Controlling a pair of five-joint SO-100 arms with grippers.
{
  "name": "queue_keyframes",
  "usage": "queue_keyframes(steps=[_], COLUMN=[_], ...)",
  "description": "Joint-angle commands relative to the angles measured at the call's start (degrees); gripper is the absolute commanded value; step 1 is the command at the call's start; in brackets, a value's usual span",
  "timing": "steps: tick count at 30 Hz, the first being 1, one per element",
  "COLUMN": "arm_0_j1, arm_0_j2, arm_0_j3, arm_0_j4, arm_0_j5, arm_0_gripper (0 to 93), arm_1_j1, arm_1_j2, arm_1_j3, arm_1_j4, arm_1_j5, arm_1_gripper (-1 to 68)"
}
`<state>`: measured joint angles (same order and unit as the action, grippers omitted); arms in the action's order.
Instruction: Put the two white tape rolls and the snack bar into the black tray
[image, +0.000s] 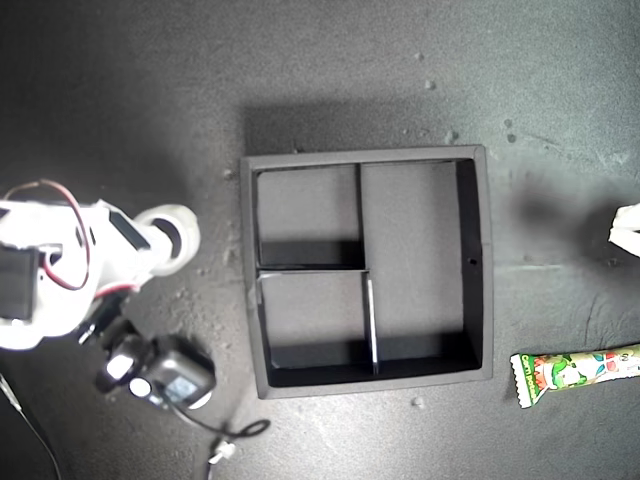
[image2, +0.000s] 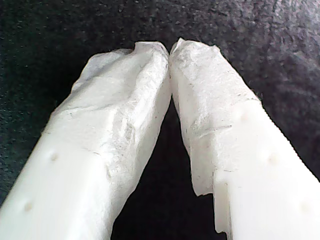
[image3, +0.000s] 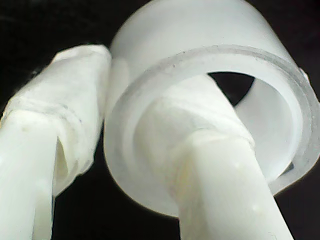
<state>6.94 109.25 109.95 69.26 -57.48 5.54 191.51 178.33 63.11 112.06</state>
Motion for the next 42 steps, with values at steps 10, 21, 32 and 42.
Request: queue_keyframes(steps=[10, 21, 32, 42], arm_0_j1=[-1.49, -5.54, -5.36, -5.71], arm_0_j2=[-13.27, -54.14, -62.67, -68.20], arm_0_j3=[-39.11, -91.67, -92.46, -96.24], arm_0_j4=[15.56, 35.68, 35.68, 35.68], arm_0_j5=[7.56, 12.48, 10.11, 8.61], arm_0_gripper=[0.3, 0.3, 0.5, 14.4], arm_1_j1=[1.41, -10.20, -23.20, -38.32], arm_1_j2=[0.18, -19.78, -60.73, -64.16], arm_1_j3=[-6.94, -31.20, -71.28, -59.94], arm_1_j4=[-27.51, -32.17, -4.13, -3.16], arm_1_j5=[-68.38, -79.10, -44.74, -0.26], arm_1_gripper=[-0.2, 4.1, 14.1, 22.6])
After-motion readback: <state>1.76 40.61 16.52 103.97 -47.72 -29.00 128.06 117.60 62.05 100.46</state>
